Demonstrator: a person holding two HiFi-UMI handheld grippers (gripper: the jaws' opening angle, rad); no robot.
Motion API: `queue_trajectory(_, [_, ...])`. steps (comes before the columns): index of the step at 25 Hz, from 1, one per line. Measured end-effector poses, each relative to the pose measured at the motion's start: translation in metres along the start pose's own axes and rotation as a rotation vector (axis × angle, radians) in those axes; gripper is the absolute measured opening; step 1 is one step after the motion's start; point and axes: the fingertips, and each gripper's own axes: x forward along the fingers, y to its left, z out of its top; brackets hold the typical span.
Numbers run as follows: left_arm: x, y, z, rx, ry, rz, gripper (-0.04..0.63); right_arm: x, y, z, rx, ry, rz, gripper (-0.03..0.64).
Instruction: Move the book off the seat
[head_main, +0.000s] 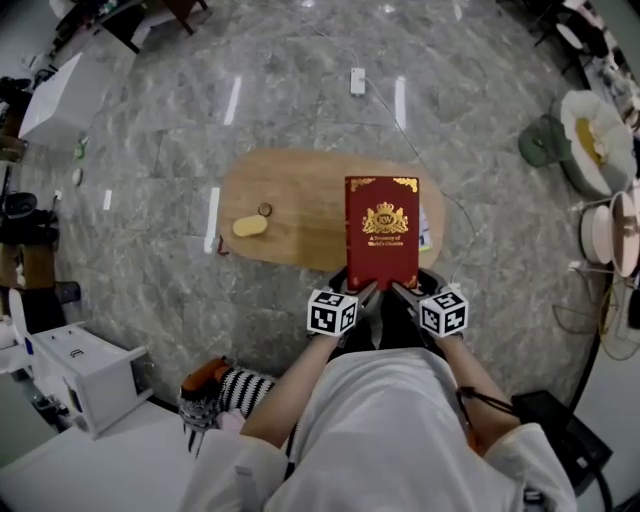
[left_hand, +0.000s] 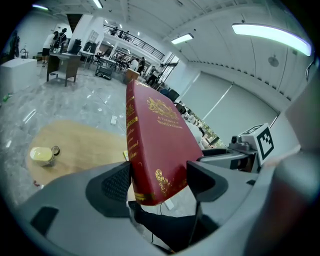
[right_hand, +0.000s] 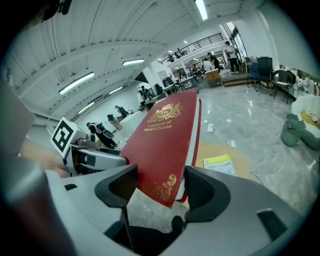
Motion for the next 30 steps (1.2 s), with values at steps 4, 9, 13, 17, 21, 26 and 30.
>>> queue_trajectory(4, [0.030, -0.006, 0.003, -0.008, 0.012, 0.015, 0.339, 0.002, -0.031, -0.001, 0.007, 0.031, 0.015, 0.310])
queue_trajectory(9, [0.069, -0.002, -0.006, -0.040, 0.014, 0.027, 0.339, 0.015, -0.068, -0.011, 0.002, 0.072, 0.030, 0.310])
queue_trajectory(13, [0.097, 0.006, -0.023, -0.072, 0.019, 0.035, 0.339, 0.029, -0.091, -0.029, 0.000, 0.105, 0.040, 0.310])
queue_trajectory(17, [0.135, 0.018, -0.024, -0.092, 0.034, 0.047, 0.339, 0.051, -0.126, -0.035, 0.009, 0.139, 0.053, 0.310])
queue_trajectory(21, [0.174, 0.036, -0.032, -0.113, 0.043, 0.045, 0.339, 0.076, -0.158, -0.044, 0.004, 0.171, 0.058, 0.310])
queue_trajectory(26, [0.220, 0.063, -0.055, -0.153, 0.071, 0.053, 0.339, 0.113, -0.194, -0.070, 0.008, 0.219, 0.072, 0.310])
queue_trajectory(30, [0.250, 0.081, -0.076, -0.180, 0.105, 0.055, 0.339, 0.137, -0.217, -0.094, 0.018, 0.256, 0.073, 0.310])
